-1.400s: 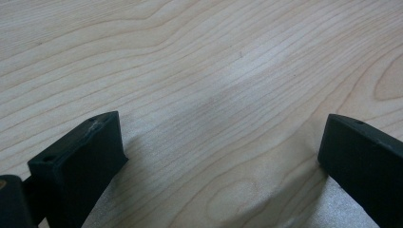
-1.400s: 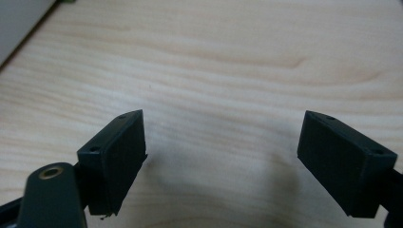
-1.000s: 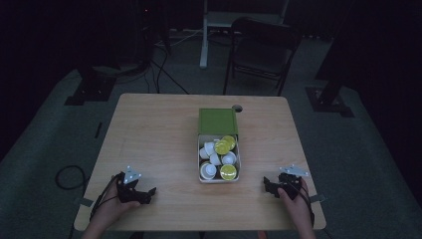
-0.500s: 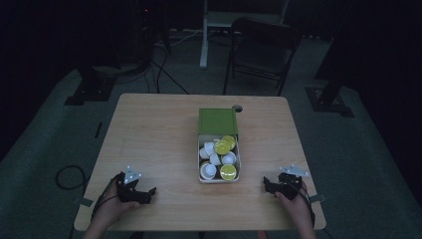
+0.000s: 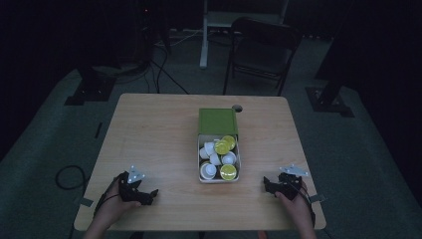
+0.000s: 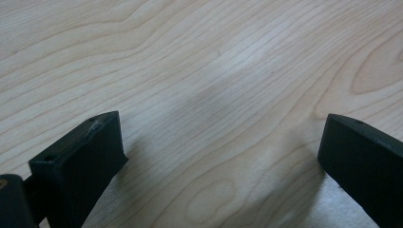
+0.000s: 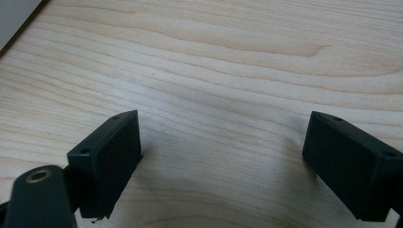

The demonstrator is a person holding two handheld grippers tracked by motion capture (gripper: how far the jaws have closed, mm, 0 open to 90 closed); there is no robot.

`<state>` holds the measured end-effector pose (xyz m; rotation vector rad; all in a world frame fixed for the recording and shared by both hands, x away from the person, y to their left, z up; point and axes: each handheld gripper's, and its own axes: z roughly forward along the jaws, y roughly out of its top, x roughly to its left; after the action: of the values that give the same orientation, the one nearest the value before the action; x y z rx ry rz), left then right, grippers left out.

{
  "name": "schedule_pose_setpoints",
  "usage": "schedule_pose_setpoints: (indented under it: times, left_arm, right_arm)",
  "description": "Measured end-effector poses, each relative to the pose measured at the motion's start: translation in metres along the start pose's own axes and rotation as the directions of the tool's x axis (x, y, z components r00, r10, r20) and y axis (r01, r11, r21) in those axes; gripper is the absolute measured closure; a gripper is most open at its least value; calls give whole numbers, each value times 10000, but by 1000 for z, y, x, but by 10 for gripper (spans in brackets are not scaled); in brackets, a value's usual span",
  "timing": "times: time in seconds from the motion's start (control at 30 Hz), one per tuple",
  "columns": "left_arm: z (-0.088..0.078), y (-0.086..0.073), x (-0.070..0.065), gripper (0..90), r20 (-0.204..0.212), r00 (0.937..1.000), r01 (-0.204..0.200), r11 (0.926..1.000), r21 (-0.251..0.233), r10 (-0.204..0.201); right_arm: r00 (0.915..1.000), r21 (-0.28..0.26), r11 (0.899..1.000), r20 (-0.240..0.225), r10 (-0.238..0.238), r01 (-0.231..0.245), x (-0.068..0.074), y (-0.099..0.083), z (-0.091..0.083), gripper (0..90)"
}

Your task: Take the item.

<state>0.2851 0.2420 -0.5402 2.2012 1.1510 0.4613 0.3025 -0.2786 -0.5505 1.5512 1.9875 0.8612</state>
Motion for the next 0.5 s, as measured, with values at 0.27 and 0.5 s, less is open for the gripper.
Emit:
schedule_pose_setpoints:
  times: [0.27,0.5]
  left_arm:
    - [-8,10,-4,18,169,9996,-225,9995,-216,229]
    - [-14,23,-9,18,369,9979,-523,9979,-374,536]
  right_arm:
    - [10000,-2,10000,0,-4,4,0,0,0,120]
    - [10000,-1,10000,4,-10,10,0,0,0,120]
